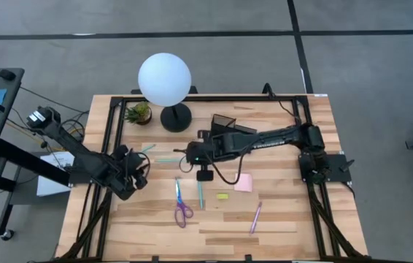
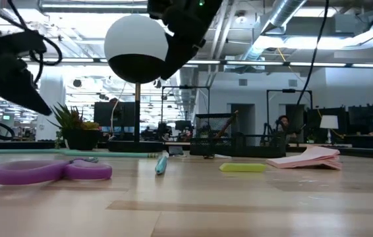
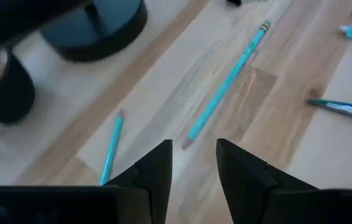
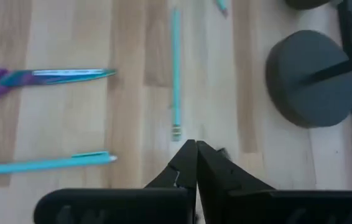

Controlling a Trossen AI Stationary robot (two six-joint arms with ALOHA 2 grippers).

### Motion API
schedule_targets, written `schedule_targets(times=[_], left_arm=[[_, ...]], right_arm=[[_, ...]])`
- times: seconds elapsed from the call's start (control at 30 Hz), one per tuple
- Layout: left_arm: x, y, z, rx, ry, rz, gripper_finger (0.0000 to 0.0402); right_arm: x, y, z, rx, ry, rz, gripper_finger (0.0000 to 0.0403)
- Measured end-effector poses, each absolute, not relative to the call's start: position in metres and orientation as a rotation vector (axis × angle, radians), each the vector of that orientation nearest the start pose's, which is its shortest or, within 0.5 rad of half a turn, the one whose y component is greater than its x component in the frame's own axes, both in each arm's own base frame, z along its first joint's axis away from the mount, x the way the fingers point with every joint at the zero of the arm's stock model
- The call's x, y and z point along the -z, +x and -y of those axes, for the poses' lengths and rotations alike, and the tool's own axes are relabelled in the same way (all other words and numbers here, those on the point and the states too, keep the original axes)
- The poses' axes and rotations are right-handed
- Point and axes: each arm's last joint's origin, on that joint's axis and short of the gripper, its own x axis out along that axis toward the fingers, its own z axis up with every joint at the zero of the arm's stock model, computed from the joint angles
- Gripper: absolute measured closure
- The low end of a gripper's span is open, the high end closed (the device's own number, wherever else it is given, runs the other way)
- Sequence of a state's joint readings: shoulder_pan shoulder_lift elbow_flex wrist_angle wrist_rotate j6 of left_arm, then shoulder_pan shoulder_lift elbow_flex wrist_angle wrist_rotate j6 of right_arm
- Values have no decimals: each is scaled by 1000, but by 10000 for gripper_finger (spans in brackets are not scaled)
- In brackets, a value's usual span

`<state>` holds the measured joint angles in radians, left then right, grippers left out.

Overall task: Pick and place office supplies into organizer
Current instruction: Put the blue pencil into the black desk organizer

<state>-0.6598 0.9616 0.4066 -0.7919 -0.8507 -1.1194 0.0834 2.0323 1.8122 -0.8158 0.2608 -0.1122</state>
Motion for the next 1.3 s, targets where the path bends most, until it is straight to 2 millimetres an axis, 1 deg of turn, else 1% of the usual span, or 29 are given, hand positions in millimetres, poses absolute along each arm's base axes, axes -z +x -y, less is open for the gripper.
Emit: schedule_targets(times=[0.13,0.23,0.3,0.4,0.5,0.6,0.67,0.77,0.87,1.03,1.3], left_arm=[[-142,120,59,-601,-129,-650,281],[-131,129,57,-518,-153,-608,281],[-125,135,52,-464,-169,-565,281],[-116,140,39,-396,-154,-513,281],[-115,143,25,-317,-53,-476,281],[-119,149,14,-220,10,-457,281],[-120,151,3,-214,42,-468,281],[-118,151,-12,-203,20,-499,278],[-115,148,-21,-152,8,-519,270],[-115,147,-28,-106,11,-508,258],[-105,152,-28,-50,7,-542,259]], right_arm=[[-282,430,-20,127,-266,-986,402],[-297,425,-14,143,-253,-938,402],[-306,424,-11,154,-245,-901,403],[-313,422,-10,152,-254,-870,403],[-314,421,-11,136,-277,-870,403],[-314,421,-14,127,-281,-870,403],[-314,421,-15,126,-282,-870,403],[-314,421,-14,129,-281,-871,403],[-314,421,-13,131,-282,-871,403],[-313,422,-14,131,-282,-872,403],[-313,422,-14,138,-267,-871,403]])
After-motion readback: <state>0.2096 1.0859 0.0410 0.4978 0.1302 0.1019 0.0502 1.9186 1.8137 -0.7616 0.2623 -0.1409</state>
